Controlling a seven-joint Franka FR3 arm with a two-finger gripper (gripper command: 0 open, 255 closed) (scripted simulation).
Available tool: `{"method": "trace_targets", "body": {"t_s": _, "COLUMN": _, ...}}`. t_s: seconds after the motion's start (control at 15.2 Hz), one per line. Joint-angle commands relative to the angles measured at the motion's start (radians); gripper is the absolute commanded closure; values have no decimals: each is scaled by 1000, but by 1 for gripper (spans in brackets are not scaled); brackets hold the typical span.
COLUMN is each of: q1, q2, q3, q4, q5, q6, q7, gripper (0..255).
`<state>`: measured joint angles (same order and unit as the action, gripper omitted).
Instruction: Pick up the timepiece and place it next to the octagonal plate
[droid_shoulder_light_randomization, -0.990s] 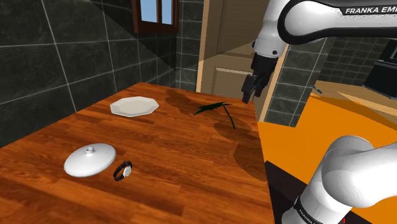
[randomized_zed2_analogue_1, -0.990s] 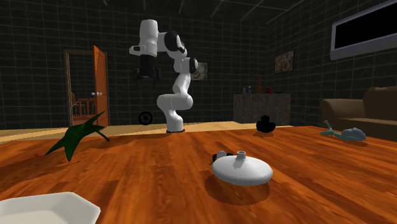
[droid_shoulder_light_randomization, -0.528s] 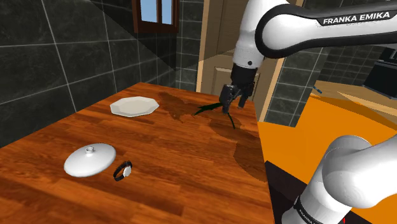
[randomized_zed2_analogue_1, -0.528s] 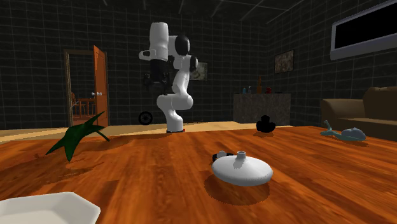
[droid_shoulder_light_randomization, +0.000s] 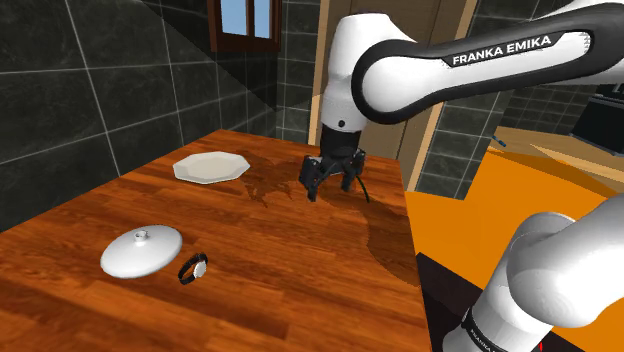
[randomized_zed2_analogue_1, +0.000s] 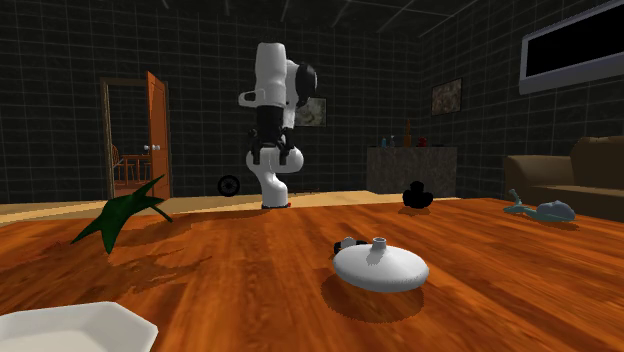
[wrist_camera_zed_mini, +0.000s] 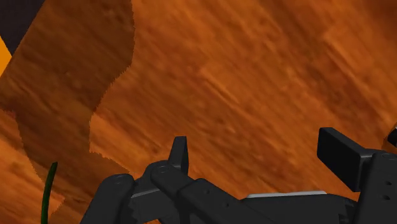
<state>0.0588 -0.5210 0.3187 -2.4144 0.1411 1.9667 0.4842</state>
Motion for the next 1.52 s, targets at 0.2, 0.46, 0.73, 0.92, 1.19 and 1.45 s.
{"method": "trace_targets", "body": {"t_s": 0.2, "q1": -11, "q2": 176, "q3": 108, "q4": 86, "q5": -4, "q6": 91, "q7": 181, "gripper": 0}}
{"method": "trace_targets", "body": {"t_s": 0.46, "q1": -22, "q2": 331, "q3": 182, "q4": 180, "q5": -50, "q6": 144, "q7": 332, "gripper": 0}}
{"method": "trace_targets", "body": {"t_s": 0.73, "q1": -20, "q2": 502, "q3": 235, "q4": 298, "q5": -136, "q6": 178, "q7": 495, "gripper": 0}}
{"method": "trace_targets", "body": {"t_s": 0.92, "q1": 3, "q2": 636, "q3": 252, "q4": 402, "q5": -216, "q6": 187, "q7": 618, "gripper": 0}}
{"method": "trace_targets", "body": {"t_s": 1.19, "q1": 66, "q2": 815, "q3": 239, "q4": 564, "q5": -315, "q6": 176, "q7": 760, "gripper": 0}}
{"method": "trace_targets", "body": {"t_s": 1.45, "q1": 111, "q2": 914, "q3": 219, "q4": 657, "q5": -361, "q6": 171, "q7": 823, "gripper": 0}}
